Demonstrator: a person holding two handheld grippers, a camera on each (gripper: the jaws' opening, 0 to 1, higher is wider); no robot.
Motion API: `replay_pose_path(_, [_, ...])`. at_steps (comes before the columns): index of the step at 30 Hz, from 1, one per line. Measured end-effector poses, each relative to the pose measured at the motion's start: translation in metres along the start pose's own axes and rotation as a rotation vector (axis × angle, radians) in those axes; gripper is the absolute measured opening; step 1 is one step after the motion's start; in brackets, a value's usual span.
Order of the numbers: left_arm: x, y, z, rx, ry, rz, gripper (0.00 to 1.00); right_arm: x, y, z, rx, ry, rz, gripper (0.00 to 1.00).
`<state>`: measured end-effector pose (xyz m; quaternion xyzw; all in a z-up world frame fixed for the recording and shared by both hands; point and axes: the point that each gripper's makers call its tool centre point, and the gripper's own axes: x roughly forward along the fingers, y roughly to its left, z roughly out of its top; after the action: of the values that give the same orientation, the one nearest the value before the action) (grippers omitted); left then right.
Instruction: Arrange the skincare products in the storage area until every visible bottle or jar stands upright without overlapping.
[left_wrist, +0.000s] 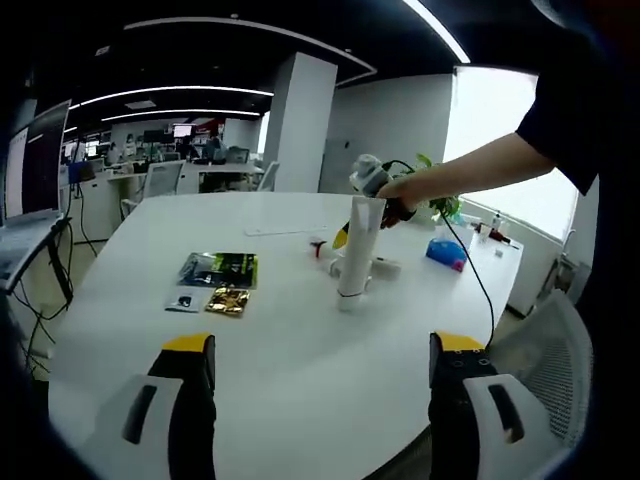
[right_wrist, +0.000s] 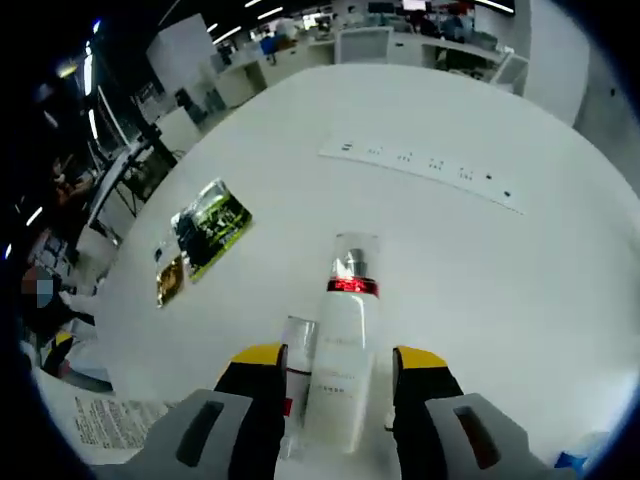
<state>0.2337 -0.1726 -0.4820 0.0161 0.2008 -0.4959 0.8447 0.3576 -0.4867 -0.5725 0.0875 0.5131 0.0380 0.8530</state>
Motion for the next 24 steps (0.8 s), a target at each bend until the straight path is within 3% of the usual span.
replay_pose_path(18, [-0.001,0.004,0.000,-0.013,-0.005,0.008,0.80,0.028,-0.013,0.026,0.025,0.047,-0.044,0.39])
replay_pose_path(24, [-0.001,0.006,0.000,-0.017,-0.005,0.014,0.80,0.036,-0.018,0.024,-0.012,0.160,-0.084,0.38])
